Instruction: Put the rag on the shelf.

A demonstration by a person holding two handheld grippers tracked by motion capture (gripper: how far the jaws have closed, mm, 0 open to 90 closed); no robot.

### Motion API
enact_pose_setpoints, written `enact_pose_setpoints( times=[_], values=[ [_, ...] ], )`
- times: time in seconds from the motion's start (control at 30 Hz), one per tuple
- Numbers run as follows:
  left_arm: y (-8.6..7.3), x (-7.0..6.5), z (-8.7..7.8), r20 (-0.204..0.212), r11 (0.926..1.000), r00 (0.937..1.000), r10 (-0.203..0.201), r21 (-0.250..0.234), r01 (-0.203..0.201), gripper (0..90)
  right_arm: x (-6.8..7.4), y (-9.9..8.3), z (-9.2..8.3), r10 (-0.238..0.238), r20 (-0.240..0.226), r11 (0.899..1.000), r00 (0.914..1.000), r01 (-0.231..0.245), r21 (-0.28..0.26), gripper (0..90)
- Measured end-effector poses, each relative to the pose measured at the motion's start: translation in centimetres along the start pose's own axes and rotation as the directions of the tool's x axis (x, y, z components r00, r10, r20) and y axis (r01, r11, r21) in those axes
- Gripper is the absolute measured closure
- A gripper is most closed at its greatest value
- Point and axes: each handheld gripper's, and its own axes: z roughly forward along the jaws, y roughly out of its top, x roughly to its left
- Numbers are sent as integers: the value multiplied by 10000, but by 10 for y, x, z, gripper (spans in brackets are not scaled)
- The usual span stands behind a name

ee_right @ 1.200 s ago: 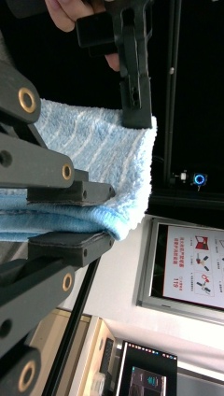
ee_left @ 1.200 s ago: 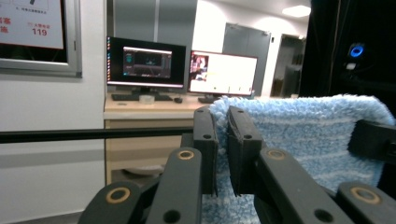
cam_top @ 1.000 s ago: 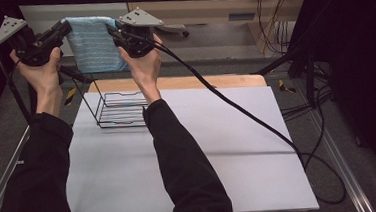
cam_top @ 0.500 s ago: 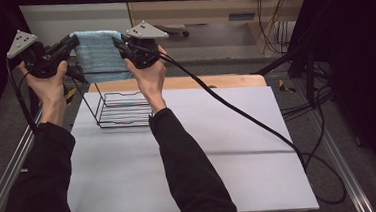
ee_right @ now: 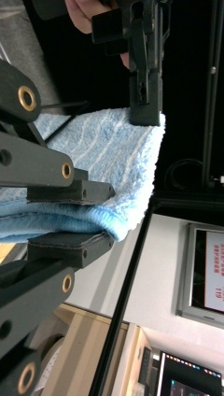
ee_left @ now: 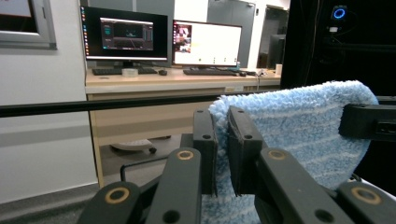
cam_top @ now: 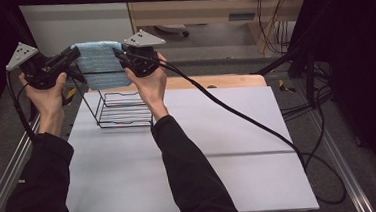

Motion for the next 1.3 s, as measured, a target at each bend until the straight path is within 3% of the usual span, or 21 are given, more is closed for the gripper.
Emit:
enact_pose_setpoints(
  times=[0.3, 0.6, 0.83, 0.97, 1.13, 1.3],
  values=[
    [-5, -2, -7, 232, 9994, 9997, 58, 329, -66, 823, 4, 0, -5, 126, -25, 9970, 9999, -124, 762, 765],
    [-7, -3, -18, 621, 9965, 9979, 200, 802, -249, 815, 8, -1, -10, -75, -249, 9919, 9997, 106, 1263, 760],
    [-10, -6, -26, 837, 9921, 9964, 148, 1230, -251, 801, 6, -6, -14, 337, -599, 9900, 9976, -251, 1391, 759],
    [-10, -8, -27, 764, 9895, 9969, 188, 1416, -295, 790, 6, -9, -15, 234, -813, 9898, 9964, -116, 1422, 760],
    [-7, -7, -28, 665, 9871, 9978, -70, 1600, -38, 740, 7, -10, -15, 38, -924, 9885, 9957, 103, 1511, 761],
    [8, -3, -32, 516, 9869, 9964, -669, 1502, 585, 669, 8, -11, -16, -275, -1062, 9877, 9940, 434, 1505, 762]
  ],
)
